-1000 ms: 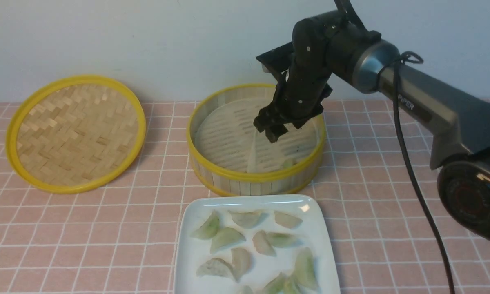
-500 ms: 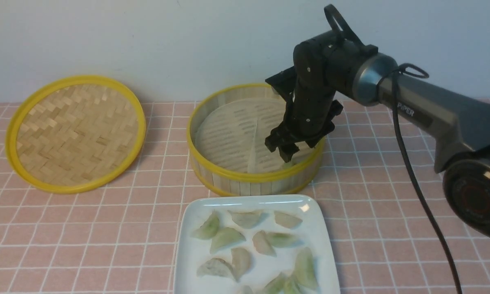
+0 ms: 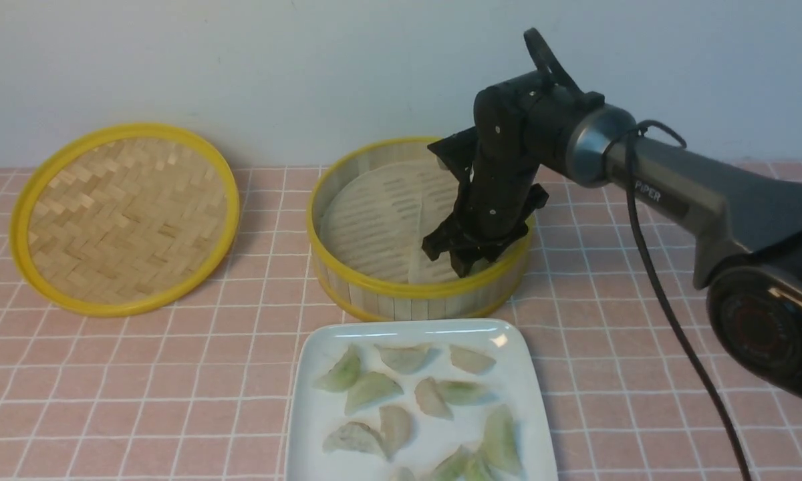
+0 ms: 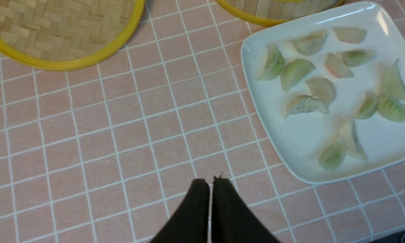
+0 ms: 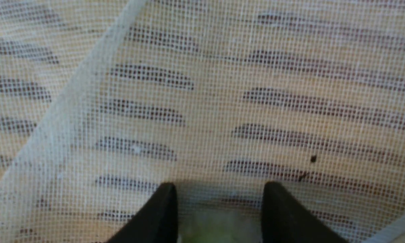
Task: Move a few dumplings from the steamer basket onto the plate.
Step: Use the right arm to grab a dumpling from inside the steamer
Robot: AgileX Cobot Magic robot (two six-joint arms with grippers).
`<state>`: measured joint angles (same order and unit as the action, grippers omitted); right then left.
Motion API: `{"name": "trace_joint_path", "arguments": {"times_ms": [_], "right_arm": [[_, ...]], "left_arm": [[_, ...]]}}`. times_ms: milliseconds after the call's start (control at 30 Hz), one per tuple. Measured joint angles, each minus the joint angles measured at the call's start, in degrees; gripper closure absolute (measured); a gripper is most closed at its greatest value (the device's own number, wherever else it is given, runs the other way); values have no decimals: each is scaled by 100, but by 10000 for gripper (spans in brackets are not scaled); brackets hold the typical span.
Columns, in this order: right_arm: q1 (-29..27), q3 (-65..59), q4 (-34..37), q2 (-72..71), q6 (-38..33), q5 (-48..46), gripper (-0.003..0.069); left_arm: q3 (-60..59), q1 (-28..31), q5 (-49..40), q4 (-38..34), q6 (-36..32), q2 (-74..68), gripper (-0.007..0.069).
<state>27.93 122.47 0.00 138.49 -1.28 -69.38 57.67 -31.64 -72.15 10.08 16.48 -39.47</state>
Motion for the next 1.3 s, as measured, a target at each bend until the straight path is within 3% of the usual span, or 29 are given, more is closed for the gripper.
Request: {"name": "trace_joint_path", "arguments": {"times_ms": [233,333,367,433,833,900,1067,1200,1300], "right_arm": [[0,308,86,89,-1,-111,402],[0,534,117,114,-6,-137,499],[0,686,155,91,-6,-154,585],[0,877,199,4,-6,-158,643],[0,1075,49,-435,-120,-221,671],[0,1075,0,-399,-120,-221,664],[0,645,0,-382,-126,-214,550],[0,35,275,-504,-121,-220,356],[0,-52,458,-503,-158,-215,265]], "left_arm": [[0,0,0,0,0,0,631],[0,0,0,0,0,0,631],[0,0,0,0,0,0,631],[0,0,0,0,0,0,631],[0,0,0,62,0,0,631],[0,0,0,70,0,0,631],[0,0,0,76,0,0,631],[0,0,0,88,0,0,631],[0,0,0,106,0,0,631]]}}
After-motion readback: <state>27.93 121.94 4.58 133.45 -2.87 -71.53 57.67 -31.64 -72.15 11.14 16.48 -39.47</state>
